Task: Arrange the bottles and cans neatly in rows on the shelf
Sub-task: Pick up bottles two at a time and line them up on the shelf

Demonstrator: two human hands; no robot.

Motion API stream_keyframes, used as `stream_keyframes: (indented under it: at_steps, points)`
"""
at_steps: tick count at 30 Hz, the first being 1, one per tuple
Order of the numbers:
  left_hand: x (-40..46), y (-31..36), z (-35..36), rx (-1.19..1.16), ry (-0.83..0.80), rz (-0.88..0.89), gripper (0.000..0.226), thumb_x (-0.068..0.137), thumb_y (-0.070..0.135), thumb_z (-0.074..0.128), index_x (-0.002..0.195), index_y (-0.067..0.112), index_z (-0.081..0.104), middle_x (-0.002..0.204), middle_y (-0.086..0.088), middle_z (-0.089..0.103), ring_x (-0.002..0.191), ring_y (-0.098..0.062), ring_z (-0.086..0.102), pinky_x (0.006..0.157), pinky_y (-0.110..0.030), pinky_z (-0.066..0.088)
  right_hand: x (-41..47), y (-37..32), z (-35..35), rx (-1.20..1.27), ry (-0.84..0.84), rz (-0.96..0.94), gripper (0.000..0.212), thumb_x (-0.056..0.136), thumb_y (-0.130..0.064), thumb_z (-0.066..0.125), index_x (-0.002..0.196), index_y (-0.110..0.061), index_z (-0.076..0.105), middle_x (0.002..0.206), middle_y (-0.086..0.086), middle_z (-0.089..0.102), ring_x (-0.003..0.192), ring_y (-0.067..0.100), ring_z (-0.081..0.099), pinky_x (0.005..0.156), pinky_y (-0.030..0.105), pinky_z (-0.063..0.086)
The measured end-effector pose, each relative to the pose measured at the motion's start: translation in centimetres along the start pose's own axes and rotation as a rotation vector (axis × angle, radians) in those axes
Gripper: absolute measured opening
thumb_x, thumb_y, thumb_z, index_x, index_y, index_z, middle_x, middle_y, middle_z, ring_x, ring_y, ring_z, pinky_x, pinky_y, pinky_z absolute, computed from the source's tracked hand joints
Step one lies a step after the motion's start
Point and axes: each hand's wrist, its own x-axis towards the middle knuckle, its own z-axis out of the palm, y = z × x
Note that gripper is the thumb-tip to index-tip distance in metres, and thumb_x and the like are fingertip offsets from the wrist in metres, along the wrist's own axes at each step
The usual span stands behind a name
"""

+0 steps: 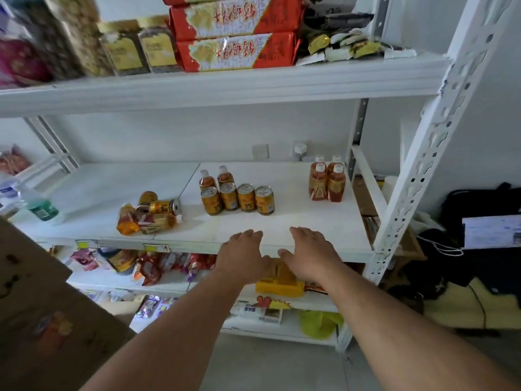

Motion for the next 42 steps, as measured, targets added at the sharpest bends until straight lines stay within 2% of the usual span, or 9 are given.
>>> stream_keyframes:
  at_steps: [12, 17, 19, 23, 29, 35, 39, 42]
  points:
    - [-7.5, -15.4, 0.8, -0.083, 0.001, -0.065, 0.071, 0.088, 0.049, 0.053, 0.152, 0.022, 0.035, 0.156, 0.0, 0.037, 0.139, -0.024, 0.038, 0.106, -0.041, 0.041, -2.1, -14.3, 6.6, -0.025, -0.026, -0.01, 0.074, 0.098, -0.057, 0.046, 0.158, -0.018, 0.025, 0.16, 0.006, 0.034, 0.143, 0.032, 0.033, 0.113, 0.045, 0.034]
    - [-8.4, -19.8, 0.8, -0.156, -0.007, -0.115, 0.074, 0.085, 0.051, 0.052, 0.151, 0.022, 0.035, 0.156, 0.0, 0.037, 0.138, -0.024, 0.04, 0.105, -0.046, 0.044, -1.4, -18.5, 8.3, -0.023, -0.01, -0.033, 0.066, 0.095, -0.057, 0.049, 0.148, -0.02, 0.039, 0.148, 0.006, 0.047, 0.133, 0.031, 0.042, 0.106, 0.046, 0.042]
    - [-8.0, -20.8, 0.5, -0.174, 0.01, -0.111, 0.072, 0.086, 0.049, 0.054, 0.151, 0.022, 0.037, 0.154, 0.0, 0.039, 0.137, -0.024, 0.04, 0.105, -0.044, 0.044, -0.7, -19.6, 8.5, -0.042, -0.004, -0.042, 0.065, 0.095, -0.057, 0.049, 0.148, -0.021, 0.039, 0.148, 0.005, 0.046, 0.133, 0.031, 0.042, 0.105, 0.047, 0.042]
    - [-5.9, -22.0, 0.0, -0.177, 0.028, -0.111, 0.064, 0.087, 0.044, 0.054, 0.146, 0.022, 0.042, 0.148, -0.001, 0.046, 0.134, -0.026, 0.043, 0.103, -0.042, 0.045, 1.6, -20.8, 8.4, -0.061, -0.013, -0.057, 0.071, 0.098, -0.057, 0.048, 0.155, -0.018, 0.029, 0.156, 0.006, 0.038, 0.139, 0.031, 0.036, 0.111, 0.046, 0.037]
    - [-0.7, -23.2, -0.9, -0.135, -0.001, -0.128, 0.073, 0.09, 0.05, 0.051, 0.155, 0.024, 0.028, 0.161, 0.001, 0.027, 0.144, -0.025, 0.03, 0.11, -0.044, 0.038, 7.1, -20.5, 7.1, -0.042, 0.026, -0.069, 0.074, 0.098, -0.057, 0.046, 0.158, -0.018, 0.024, 0.161, 0.007, 0.032, 0.144, 0.03, 0.031, 0.114, 0.045, 0.033]
    - [4.1, -23.9, -2.8, -0.127, 0.052, -0.127, 0.071, 0.091, 0.049, 0.052, 0.153, 0.022, 0.032, 0.158, 0.0, 0.034, 0.14, -0.025, 0.037, 0.108, -0.04, 0.038, 12.1, -20.6, 5.6, -0.031, 0.062, -0.09, 0.069, 0.096, -0.06, 0.047, 0.15, -0.019, 0.036, 0.153, 0.007, 0.042, 0.137, 0.032, 0.041, 0.107, 0.047, 0.041]
    - [7.1, -24.1, -3.0, -0.151, 0.029, -0.123, 0.073, 0.09, 0.052, 0.051, 0.153, 0.021, 0.032, 0.158, -0.001, 0.034, 0.141, -0.024, 0.036, 0.11, -0.042, 0.039, 14.7, -20.0, 4.6, -0.039, 0.043, -0.058, 0.067, 0.096, -0.06, 0.048, 0.147, -0.018, 0.039, 0.152, 0.007, 0.043, 0.135, 0.032, 0.043, 0.105, 0.047, 0.043]
    - [9.8, -24.3, -3.7, -0.127, 0.028, -0.11, 0.07, 0.092, 0.051, 0.051, 0.153, 0.021, 0.032, 0.158, -0.001, 0.034, 0.141, -0.025, 0.037, 0.109, -0.04, 0.038, 17.1, -19.5, 3.9, -0.015, 0.083, -0.05, 0.059, 0.093, -0.06, 0.051, 0.137, -0.02, 0.046, 0.141, 0.006, 0.053, 0.123, 0.03, 0.053, 0.097, 0.046, 0.049]
